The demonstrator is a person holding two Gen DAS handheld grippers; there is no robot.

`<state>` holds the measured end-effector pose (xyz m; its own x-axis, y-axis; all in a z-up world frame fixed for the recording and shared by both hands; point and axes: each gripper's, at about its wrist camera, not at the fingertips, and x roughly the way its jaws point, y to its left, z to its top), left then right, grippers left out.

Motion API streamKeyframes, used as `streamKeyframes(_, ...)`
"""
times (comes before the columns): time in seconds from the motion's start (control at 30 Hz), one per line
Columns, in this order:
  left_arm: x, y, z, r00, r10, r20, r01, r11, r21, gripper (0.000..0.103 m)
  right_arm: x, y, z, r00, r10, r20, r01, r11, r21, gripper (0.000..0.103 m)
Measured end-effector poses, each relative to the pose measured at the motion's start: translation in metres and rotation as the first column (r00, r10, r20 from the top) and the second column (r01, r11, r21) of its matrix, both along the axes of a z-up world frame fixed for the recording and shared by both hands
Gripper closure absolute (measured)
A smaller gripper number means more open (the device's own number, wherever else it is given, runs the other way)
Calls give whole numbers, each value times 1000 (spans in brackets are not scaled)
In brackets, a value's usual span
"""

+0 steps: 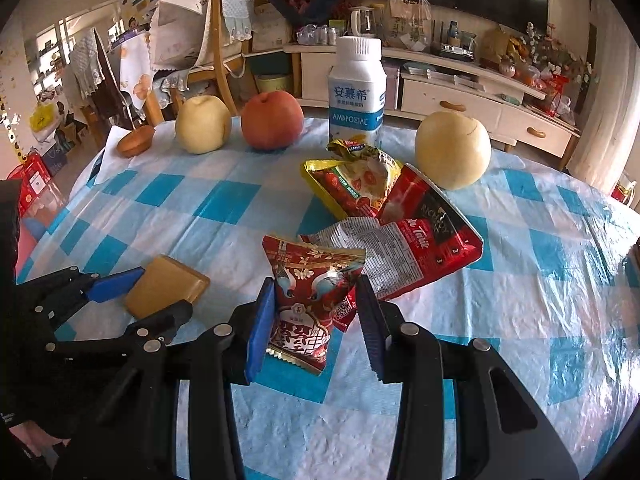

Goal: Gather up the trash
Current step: 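Carry the tan square packet with the left tool while the right tool carries the red packet over the bucket, then open both tools over the pink bucket to drop the tan and red packets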

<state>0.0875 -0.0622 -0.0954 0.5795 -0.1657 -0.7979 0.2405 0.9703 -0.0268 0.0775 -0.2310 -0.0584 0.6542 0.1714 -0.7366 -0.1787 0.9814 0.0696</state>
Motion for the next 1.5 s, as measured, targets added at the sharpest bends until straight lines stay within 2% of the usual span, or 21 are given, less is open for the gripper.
streamKeyframes(0.13, -5, 10, 9, 1000, 11, 27, -11, 1000, -7, 47, -4, 5, 9, 1000, 16, 20, -16, 1000, -1, 61)
streamKeyframes(0.27, -16, 32, 35, 997, 32, 75, -31, 999, -15, 47, -9, 20, 25, 997, 50, 59, -49, 999, -13, 61)
streamKeyframes(0.43, -42, 95, 83, 983, 102, 150, -99, 995, -27, 47, -18, 66, 56, 984, 135, 118, -137, 991, 9, 61)
streamKeyframes(0.5, -54, 131, 99, 973, 148, 177, -146, 989, -25, 47, -23, 102, 73, 969, 200, 147, -205, 979, 14, 61)
streamKeyframes(0.63, -84, 218, 130, 935, 272, 226, -276, 961, -17, 47, -31, 190, 106, 914, 350, 204, -362, 932, 27, 61)
streamKeyframes(0.73, -103, 276, 143, 900, 353, 254, -366, 931, 3, 47, -40, 272, 125, 850, 473, 234, -490, 872, 19, 61)
streamKeyframes(0.77, -111, 304, 147, 880, 394, 264, -411, 911, 11, 46, -45, 308, 131, 817, 523, 242, -542, 841, 14, 61)
streamKeyframes(0.8, -117, 326, 150, 864, 426, 269, -446, 895, 15, 46, -47, 328, 134, 800, 548, 244, -568, 823, 14, 61)
streamKeyframes(0.97, -135, 417, 144, 795, 549, 258, -570, 822, 7, 46, -53, 448, 135, 703, 675, 222, -693, 721, -2, 61)
streamKeyframes(1.07, -139, 455, 129, 771, 594, 229, -608, 794, -12, 46, -49, 497, 125, 680, 709, 188, -718, 695, -21, 61)
streamKeyframes(1.17, -139, 477, 114, 762, 615, 203, -623, 782, -26, 46, -45, 525, 111, 673, 725, 149, -730, 683, -28, 61)
streamKeyframes(1.4, -132, 499, 83, 756, 638, 150, -638, 768, -53, 44, -39, 550, 84, 674, 735, 78, -735, 677, -28, 60)
streamKeyframes(1.47, -128, 502, 77, 753, 644, 134, -644, 763, -53, 42, -33, 554, 80, 682, 728, 67, -728, 685, -35, 54)
streamKeyframes(1.5, -126, 505, 73, 752, 648, 118, -647, 761, -51, 42, -33, 555, 78, 687, 723, 70, -722, 691, -41, 43)
